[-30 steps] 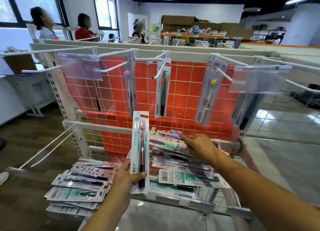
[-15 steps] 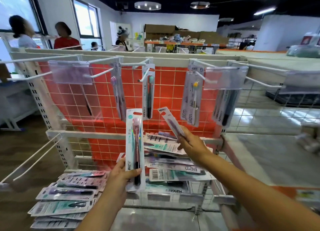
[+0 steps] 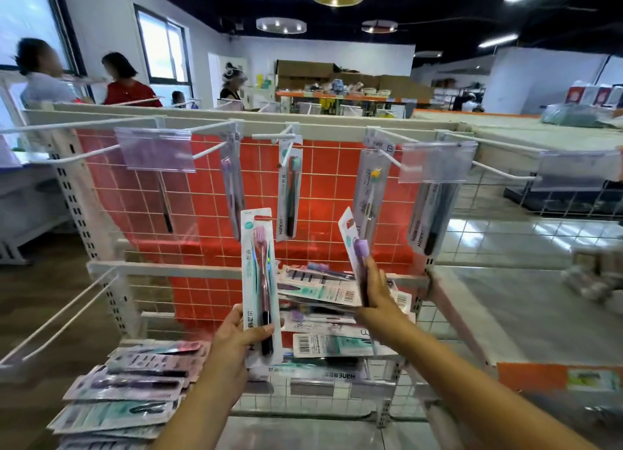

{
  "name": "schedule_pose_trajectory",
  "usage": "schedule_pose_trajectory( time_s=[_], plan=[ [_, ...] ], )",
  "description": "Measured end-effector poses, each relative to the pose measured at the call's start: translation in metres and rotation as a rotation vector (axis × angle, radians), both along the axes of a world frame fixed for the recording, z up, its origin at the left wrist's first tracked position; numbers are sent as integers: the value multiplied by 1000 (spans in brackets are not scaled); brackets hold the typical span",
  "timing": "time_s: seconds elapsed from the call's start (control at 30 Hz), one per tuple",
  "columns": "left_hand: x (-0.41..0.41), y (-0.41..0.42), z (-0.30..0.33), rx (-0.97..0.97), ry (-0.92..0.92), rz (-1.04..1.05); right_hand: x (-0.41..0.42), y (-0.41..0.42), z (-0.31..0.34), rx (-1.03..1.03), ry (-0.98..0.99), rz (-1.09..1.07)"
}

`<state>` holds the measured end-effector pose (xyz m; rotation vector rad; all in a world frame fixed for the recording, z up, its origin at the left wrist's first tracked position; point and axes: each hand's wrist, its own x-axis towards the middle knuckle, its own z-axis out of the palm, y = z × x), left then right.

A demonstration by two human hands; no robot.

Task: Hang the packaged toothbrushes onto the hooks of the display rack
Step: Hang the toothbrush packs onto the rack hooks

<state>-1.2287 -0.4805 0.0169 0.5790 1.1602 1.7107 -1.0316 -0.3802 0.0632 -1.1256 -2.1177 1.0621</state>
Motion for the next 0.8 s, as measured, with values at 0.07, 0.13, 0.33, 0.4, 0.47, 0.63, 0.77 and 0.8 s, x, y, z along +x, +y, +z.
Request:
schedule_pose_trajectory(
  time_s=[0.07, 0.13, 0.33, 0.4, 0.47, 0.63, 0.77, 0.8],
  plan=[
    [0, -3, -1, 16, -4, -17, -4, -5, -4, 80, -12, 28],
    [-3, -6, -2, 12, -32, -18, -9, -9, -9, 255, -68, 34],
    [-12, -10, -6, -6, -11, 50, -18, -18, 0, 219, 118, 24],
    [-13, -11, -5, 5, 7, 61, -19, -17, 4, 137, 198, -20],
    [-13, -11, -6, 10, 15, 68, -20, -15, 6, 94, 245, -64],
    [-18, -12, -7, 13, 24, 82, -27, -12, 4, 79, 305, -68],
    [-27, -23, -7, 68, -8, 73, -43, -16, 3, 54, 358, -8],
    [-32, -26, -8, 75, -10, 83, -49, -18, 0, 46, 363, 1]
  ],
)
